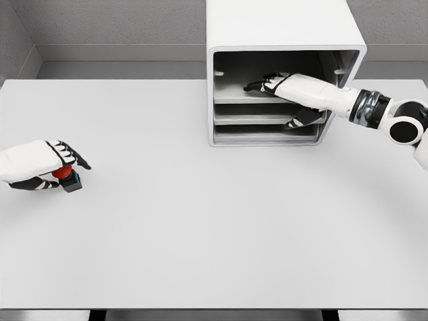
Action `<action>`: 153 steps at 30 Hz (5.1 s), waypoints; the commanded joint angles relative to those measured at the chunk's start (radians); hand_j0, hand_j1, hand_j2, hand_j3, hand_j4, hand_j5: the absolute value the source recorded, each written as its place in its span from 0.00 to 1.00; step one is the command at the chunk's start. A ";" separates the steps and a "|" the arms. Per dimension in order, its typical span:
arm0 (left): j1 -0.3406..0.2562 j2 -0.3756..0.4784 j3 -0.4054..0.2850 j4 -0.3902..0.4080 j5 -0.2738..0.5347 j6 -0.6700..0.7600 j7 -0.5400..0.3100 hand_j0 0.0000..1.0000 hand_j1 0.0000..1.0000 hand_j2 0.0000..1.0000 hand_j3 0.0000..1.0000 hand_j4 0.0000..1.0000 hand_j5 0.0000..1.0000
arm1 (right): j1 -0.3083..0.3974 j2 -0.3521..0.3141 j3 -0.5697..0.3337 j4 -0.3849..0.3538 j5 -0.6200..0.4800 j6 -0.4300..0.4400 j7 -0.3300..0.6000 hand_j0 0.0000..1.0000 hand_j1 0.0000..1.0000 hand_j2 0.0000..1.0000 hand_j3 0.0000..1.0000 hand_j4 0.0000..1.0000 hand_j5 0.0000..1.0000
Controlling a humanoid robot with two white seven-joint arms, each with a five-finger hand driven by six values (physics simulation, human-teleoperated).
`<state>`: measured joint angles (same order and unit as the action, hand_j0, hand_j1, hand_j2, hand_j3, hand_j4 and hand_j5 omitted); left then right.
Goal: Slide open multi-storey tabletop storage cabinets and put open load switch and slide close multi-storey tabletop storage cabinets
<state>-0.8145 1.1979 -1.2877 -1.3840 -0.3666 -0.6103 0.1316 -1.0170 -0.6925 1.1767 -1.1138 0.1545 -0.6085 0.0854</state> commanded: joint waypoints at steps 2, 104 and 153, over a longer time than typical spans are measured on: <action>0.000 0.000 -0.010 -0.004 0.003 -0.001 0.000 0.78 0.78 0.78 0.78 0.78 0.78 | 0.000 -0.001 -0.003 0.002 0.048 -0.002 0.001 1.00 1.00 1.00 1.00 1.00 1.00; -0.336 -0.307 0.005 -0.076 0.104 -0.001 0.020 0.36 0.36 0.36 0.36 0.36 0.36 | 0.163 -0.374 -0.095 -0.469 0.017 -0.002 0.070 1.00 1.00 1.00 1.00 1.00 1.00; -0.459 -0.431 0.001 -0.168 0.135 -0.001 0.034 0.36 0.36 0.36 0.36 0.36 0.36 | 0.203 -0.525 -0.126 -0.561 -0.081 -0.002 0.043 1.00 1.00 1.00 1.00 1.00 1.00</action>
<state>-1.2747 0.7822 -1.2871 -1.5661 -0.2337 -0.6116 0.1641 -0.8130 -1.2169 1.0508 -1.6749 0.0804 -0.6117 0.1294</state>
